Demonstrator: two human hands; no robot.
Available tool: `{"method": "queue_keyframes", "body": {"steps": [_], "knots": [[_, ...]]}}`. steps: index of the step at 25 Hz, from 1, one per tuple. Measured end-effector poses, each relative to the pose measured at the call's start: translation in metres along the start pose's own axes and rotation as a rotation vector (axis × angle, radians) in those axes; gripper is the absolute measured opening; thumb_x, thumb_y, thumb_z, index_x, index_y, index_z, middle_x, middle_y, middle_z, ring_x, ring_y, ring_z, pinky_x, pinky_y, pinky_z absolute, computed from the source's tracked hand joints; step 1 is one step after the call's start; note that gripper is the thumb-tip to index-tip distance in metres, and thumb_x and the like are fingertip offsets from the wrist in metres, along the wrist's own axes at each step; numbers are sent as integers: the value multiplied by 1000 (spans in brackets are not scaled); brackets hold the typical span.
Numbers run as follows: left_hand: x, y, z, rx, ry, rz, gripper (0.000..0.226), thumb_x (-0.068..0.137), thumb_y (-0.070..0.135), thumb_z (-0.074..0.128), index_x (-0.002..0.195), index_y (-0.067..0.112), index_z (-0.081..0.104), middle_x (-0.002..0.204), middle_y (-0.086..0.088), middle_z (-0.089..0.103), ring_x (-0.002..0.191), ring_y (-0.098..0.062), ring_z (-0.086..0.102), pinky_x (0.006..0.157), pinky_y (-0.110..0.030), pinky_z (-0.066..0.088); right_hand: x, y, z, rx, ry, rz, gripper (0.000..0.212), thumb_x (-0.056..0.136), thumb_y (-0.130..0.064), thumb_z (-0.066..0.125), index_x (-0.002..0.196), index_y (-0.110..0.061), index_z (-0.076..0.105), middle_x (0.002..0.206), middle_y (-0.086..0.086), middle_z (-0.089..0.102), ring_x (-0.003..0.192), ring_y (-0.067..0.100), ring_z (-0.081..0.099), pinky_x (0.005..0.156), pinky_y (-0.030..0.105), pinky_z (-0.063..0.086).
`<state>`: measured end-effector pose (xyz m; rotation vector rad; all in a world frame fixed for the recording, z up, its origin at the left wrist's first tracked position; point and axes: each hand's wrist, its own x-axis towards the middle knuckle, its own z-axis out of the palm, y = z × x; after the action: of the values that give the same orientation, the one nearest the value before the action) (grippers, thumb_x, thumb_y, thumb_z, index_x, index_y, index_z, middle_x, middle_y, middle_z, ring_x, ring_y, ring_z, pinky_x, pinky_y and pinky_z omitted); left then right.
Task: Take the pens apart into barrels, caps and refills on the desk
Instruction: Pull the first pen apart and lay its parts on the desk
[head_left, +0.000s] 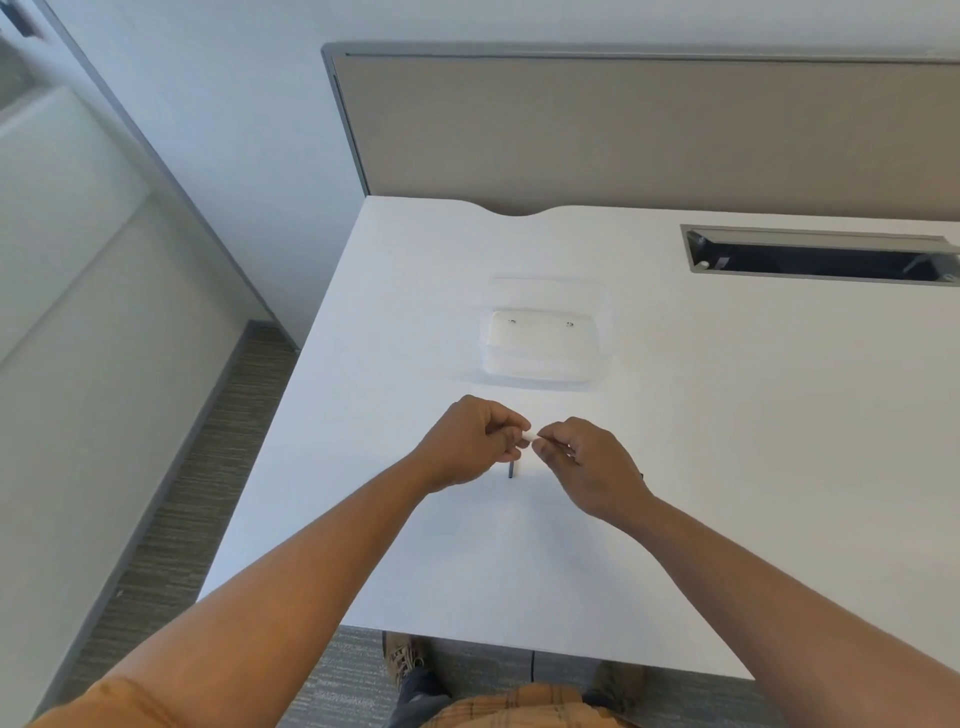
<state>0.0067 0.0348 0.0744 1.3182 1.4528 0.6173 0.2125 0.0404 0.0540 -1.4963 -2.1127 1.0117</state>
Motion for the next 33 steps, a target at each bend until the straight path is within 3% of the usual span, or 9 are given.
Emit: {"method": "queue_keyframes", "body": {"steps": [4,8,11,14,16,18,22,28,33], "knots": [[-4,6,0,41,-14,14,17,84,23,70,98,22,80,87,0,80,81,-14,77,86,-40,62,1,-2,-5,-87,-42,-10,13,101,-32,54,97,-26,65,74,-8,61,72,17,57,67,40,49],[-6,11,0,40,-35,51,18,75,34,73,88,26,82,82,-4,79,86,-32,73,83,-53,58,-4,-9,-7,-130,-100,-54,23,104,-42,46,98,-31,65,74,-7,59,74,16,57,65,39,46],[-8,11,5,100,-29,74,10,80,28,73,86,25,81,78,-3,78,80,-25,73,74,-45,58,-4,-11,-9,-133,-116,-70,33,105,-42,45,77,-27,53,68,-6,50,67,16,50,63,39,42],[-10,16,10,281,-17,113,10,83,22,67,85,21,76,72,4,75,73,-16,71,69,-32,59,-3,-10,-9,-129,-145,-65,31,105,-35,49,79,-18,54,68,-1,55,66,23,51,64,41,44],[-9,21,12,478,-46,157,15,85,24,59,75,17,66,61,6,61,57,-15,54,56,-27,46,-4,-9,-8,-183,-155,-52,30,105,-37,45,83,-18,54,66,-2,57,64,24,51,59,38,40],[-9,24,15,687,-92,177,27,90,29,50,68,14,51,60,4,49,54,-16,41,52,-28,34,-6,-8,-7,-268,-148,-66,31,105,-40,40,84,-21,51,65,-6,54,63,22,51,56,34,35],[-7,24,18,946,-164,276,32,99,32,33,74,14,44,67,2,45,65,-24,50,56,-34,35,-8,-6,-9,-383,-114,-124,29,105,-40,36,83,-24,45,67,-8,51,64,23,51,56,36,37],[-3,22,23,1015,-180,313,32,96,27,30,82,9,52,74,-5,52,72,-29,56,65,-41,48,-4,-7,-8,-393,-142,-185,25,106,-28,39,82,-21,40,74,-3,52,66,27,48,58,38,35],[1,25,28,1140,-100,384,35,91,31,30,60,17,38,57,1,46,54,-26,48,50,-31,29,-10,-6,-7,-401,-104,-179,17,97,-17,42,81,-23,40,70,1,57,61,28,48,54,36,33]]}}
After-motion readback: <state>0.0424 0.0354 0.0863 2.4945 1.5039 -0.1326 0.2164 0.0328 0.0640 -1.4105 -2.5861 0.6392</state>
